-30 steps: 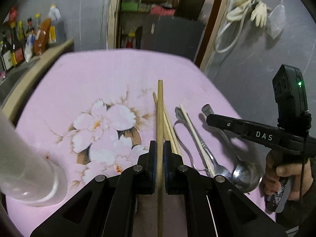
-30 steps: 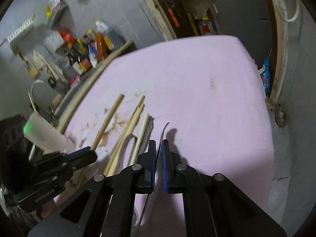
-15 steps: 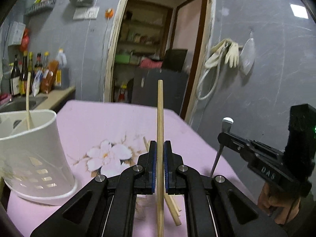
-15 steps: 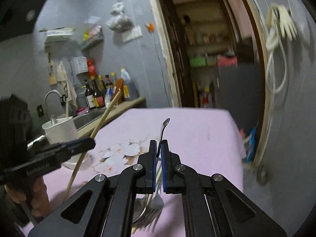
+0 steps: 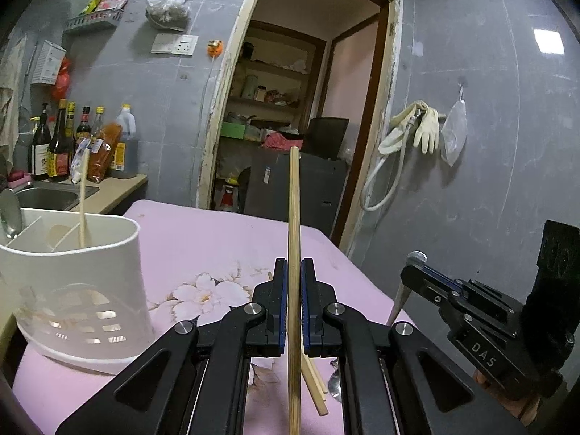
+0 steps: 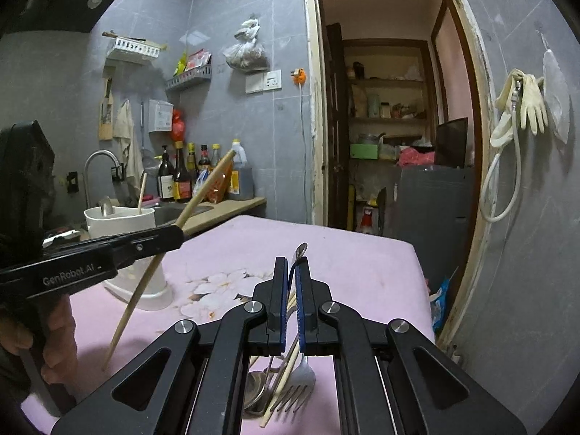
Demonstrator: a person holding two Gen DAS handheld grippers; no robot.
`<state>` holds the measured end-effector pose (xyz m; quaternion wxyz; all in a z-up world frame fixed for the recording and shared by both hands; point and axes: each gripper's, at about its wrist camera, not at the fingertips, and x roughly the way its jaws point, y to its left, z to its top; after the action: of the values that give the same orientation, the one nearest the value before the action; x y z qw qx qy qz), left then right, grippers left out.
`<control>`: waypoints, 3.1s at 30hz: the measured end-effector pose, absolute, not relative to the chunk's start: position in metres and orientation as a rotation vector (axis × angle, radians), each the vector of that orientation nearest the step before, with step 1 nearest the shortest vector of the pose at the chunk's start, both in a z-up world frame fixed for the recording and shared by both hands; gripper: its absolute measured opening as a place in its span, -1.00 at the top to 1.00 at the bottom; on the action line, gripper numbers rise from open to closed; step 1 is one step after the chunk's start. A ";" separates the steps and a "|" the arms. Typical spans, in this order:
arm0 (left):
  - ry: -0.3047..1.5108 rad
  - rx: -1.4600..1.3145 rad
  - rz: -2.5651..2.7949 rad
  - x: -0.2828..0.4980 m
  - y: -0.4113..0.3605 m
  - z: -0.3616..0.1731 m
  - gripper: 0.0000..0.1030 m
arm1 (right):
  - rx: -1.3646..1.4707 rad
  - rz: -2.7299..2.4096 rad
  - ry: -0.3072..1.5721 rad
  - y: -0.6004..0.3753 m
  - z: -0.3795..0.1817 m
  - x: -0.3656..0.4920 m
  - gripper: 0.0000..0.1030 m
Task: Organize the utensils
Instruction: 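Lift the held chopstick and cutlery and carry them over the holder, then open both tools over the holder to drop the utensils in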
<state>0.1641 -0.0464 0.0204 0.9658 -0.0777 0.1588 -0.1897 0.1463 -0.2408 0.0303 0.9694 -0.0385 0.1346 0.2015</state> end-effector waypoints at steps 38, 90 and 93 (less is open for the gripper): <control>0.046 -0.309 -0.070 0.190 0.159 0.104 0.91 | -0.073 0.675 0.056 -0.092 0.165 0.181 0.99; 0.199 -0.251 0.005 0.184 0.147 0.031 0.52 | 0.012 0.743 0.312 -0.062 0.066 0.220 0.59; 0.200 -0.250 -0.011 0.181 0.139 0.038 0.46 | 0.003 0.706 0.269 -0.074 0.072 0.214 0.37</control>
<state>0.1815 0.1394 0.0377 0.9872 -0.1246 0.0996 -0.0054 0.2142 -0.0739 0.0722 0.9296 0.0015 0.1312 0.3444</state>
